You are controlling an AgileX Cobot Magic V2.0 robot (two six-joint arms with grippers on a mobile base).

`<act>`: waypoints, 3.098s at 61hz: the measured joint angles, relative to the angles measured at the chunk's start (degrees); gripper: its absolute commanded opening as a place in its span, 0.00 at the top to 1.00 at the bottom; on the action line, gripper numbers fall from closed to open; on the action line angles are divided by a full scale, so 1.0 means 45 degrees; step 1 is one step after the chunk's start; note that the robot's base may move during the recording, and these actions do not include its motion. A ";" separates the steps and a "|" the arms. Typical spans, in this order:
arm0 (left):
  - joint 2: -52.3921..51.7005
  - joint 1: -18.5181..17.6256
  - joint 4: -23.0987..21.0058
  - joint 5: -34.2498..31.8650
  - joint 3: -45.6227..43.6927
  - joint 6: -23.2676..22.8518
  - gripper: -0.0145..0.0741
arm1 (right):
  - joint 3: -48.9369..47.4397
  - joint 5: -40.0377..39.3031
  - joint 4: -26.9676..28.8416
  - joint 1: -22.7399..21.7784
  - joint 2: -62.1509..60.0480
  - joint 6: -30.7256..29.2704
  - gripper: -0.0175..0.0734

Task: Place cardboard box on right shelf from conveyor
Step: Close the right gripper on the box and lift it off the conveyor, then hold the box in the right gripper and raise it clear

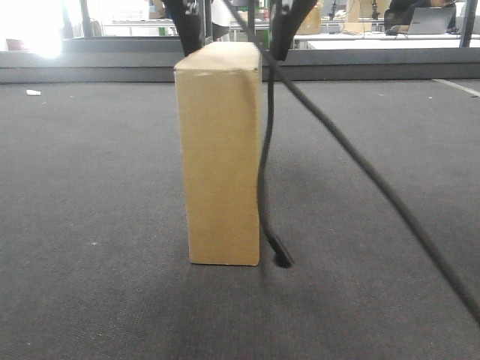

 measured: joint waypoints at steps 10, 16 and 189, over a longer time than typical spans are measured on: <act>0.0000 0.0000 0.0000 0.0000 0.0000 0.0000 0.97 | -0.0009 0.0000 0.0060 -0.0023 0.0515 0.0129 0.13; 0.0000 0.0000 0.0000 0.0000 0.0000 0.0000 0.97 | -0.0009 -0.0054 0.0251 -0.0129 0.0753 0.0140 0.22; 0.0000 0.0000 0.0000 0.0000 0.0000 0.0000 0.97 | 1.2751 -0.3381 0.2143 -0.5843 -2.0431 -0.8690 0.53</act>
